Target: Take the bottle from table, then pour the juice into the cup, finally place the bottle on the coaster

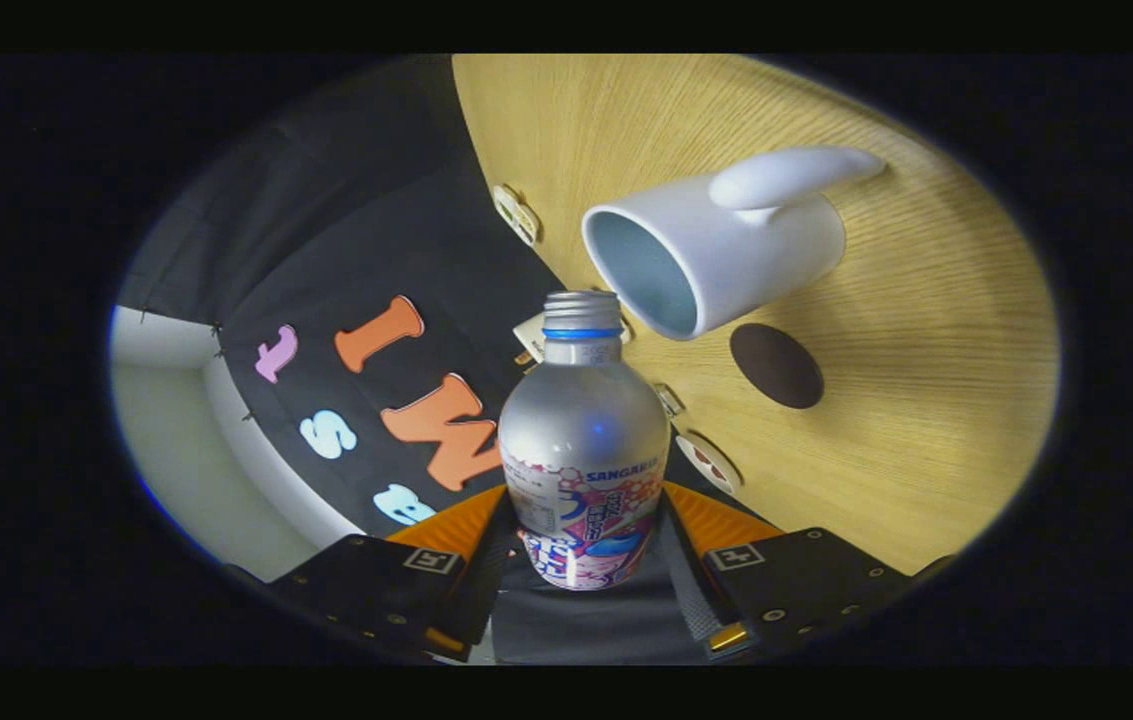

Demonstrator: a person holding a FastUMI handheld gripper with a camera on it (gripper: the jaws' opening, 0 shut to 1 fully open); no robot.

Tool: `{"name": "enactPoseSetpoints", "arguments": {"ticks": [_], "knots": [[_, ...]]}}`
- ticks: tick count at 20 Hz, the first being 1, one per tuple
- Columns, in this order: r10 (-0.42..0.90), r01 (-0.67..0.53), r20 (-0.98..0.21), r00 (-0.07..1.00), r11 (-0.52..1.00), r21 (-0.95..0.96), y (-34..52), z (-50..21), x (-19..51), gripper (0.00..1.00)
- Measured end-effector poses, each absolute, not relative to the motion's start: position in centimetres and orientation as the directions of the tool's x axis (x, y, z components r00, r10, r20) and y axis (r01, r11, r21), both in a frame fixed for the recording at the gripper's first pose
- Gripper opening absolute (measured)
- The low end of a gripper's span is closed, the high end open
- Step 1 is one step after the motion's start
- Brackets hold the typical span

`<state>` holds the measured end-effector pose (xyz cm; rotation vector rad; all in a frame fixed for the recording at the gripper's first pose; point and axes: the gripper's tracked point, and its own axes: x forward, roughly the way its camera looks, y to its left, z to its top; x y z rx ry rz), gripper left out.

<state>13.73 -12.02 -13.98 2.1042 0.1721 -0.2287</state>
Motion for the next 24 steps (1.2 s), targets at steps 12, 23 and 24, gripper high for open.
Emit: {"name": "enactPoseSetpoints", "arguments": {"ticks": [12,23,24], "knots": [[-0.061,0.306,-0.301,0.952,0.134,0.942,-10.8,-15.3,13.3,0.75],[-0.160,0.248,-0.189,0.969,0.654,0.715,-9.7,-11.9,15.0,0.75],[-0.170,0.249,-0.182,0.968,0.695,0.674,-9.9,-11.7,15.3,0.75]]}}
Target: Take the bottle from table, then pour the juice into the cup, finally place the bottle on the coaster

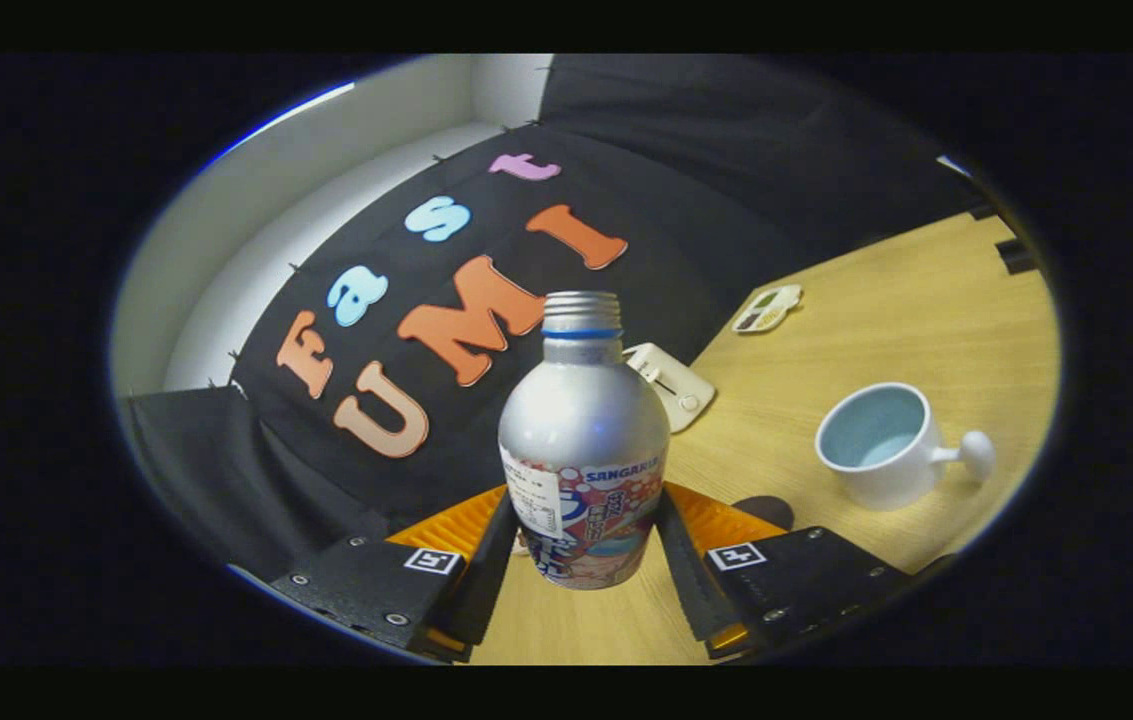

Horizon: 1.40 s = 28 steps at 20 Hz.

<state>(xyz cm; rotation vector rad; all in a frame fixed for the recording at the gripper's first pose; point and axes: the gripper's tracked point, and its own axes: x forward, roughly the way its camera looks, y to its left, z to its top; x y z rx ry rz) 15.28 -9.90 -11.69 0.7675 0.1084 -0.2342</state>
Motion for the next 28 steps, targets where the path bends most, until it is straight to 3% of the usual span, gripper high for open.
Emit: {"name": "enactPoseSetpoints", "arguments": {"ticks": [7,16,24,28], "knots": [[-0.256,0.301,-0.180,0.950,0.903,0.306,-11.4,-13.7,16.7,0.75],[-0.299,0.282,-0.290,0.909,0.954,-0.101,-11.7,-18.1,18.5,0.75],[-0.265,0.222,-0.376,0.888,0.963,-0.154,-11.7,-21.7,19.8,0.75],[-0.243,0.218,-0.359,0.901,0.970,-0.111,-11.5,-21.9,20.5,0.76]]}}
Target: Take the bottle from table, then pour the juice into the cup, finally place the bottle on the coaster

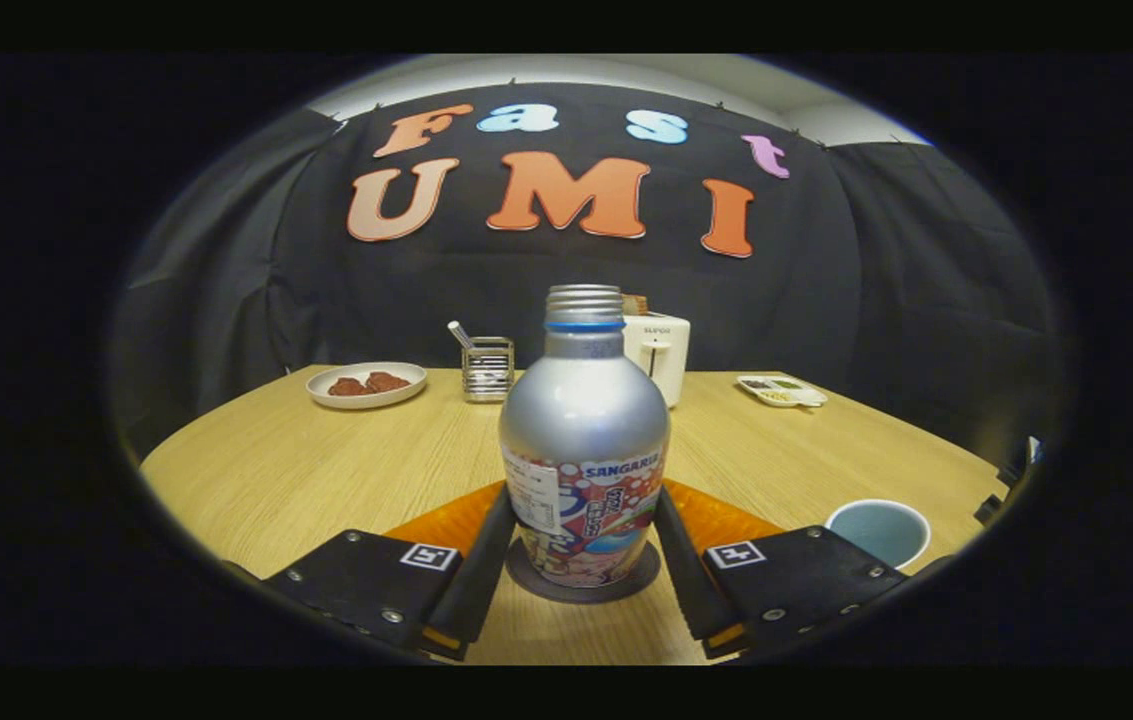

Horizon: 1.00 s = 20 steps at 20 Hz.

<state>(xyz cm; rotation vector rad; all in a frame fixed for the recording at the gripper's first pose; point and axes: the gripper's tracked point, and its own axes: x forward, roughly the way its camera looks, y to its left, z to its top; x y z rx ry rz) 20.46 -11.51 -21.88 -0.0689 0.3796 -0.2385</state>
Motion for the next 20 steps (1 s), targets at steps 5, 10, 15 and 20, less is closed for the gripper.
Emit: {"name": "enactPoseSetpoints", "arguments": {"ticks": [5,10,15,20], "knots": [[-0.233,0.219,-0.351,0.907,0.972,-0.081,-11.8,-22.2,19.5,0.80],[-0.215,0.220,-0.298,0.930,0.975,-0.017,-11.8,-20.1,18.2,0.97],[-0.203,0.210,-0.212,0.956,0.978,0.010,-12.3,-15.0,15.3,0.97],[-0.187,0.183,-0.164,0.968,0.982,-0.040,-11.9,-9.6,11.9,0.97]]}}
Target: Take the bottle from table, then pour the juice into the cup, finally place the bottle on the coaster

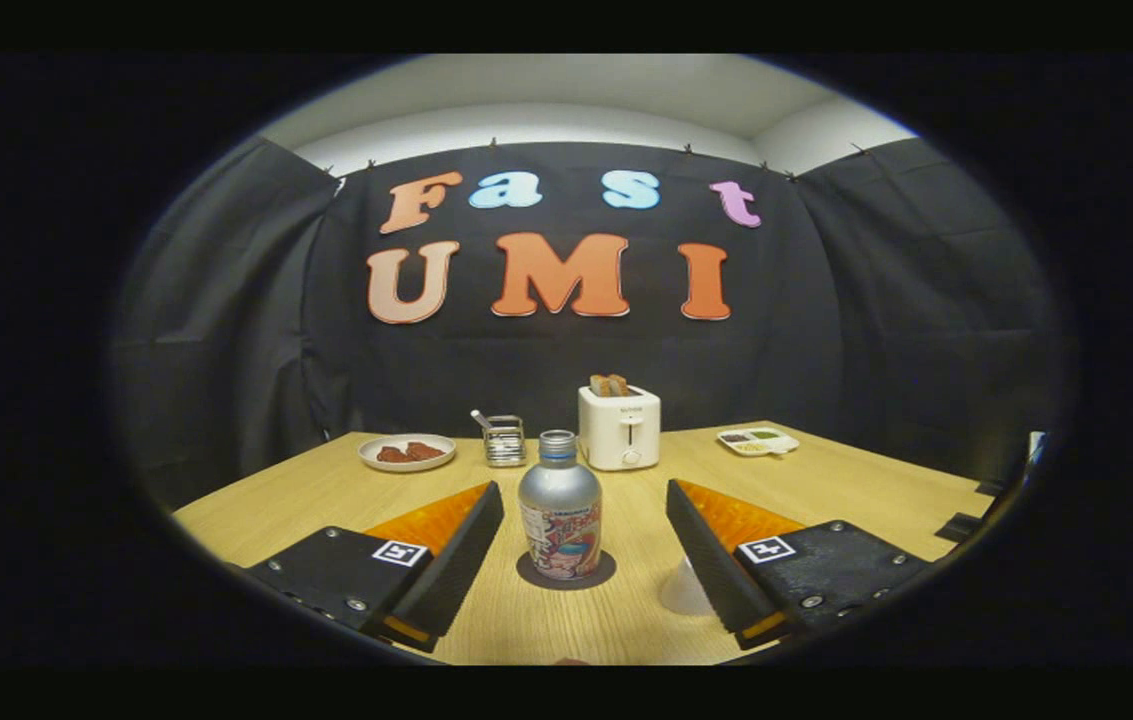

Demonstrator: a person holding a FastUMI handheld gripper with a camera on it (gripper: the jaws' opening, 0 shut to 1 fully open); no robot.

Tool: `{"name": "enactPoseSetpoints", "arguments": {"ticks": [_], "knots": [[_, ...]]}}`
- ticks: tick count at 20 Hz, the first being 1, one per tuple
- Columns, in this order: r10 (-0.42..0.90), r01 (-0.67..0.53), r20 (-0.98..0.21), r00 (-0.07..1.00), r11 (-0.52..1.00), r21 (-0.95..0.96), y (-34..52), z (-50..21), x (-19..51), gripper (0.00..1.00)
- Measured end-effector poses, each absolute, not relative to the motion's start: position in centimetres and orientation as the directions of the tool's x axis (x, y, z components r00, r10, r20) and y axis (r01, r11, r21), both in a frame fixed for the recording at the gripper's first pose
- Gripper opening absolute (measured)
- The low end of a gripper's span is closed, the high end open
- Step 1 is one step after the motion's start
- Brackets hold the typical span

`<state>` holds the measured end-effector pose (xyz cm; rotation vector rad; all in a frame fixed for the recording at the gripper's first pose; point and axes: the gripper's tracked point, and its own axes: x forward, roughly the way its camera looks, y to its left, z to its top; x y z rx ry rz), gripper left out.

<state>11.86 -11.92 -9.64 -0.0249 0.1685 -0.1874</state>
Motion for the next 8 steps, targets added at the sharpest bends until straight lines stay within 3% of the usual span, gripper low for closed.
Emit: {"name": "enactPoseSetpoints", "arguments": {"ticks": [8], "knots": [[-0.156,0.153,-0.075,0.985,0.987,-0.050,-10.3,-2.9,6.5,0.97]]}}
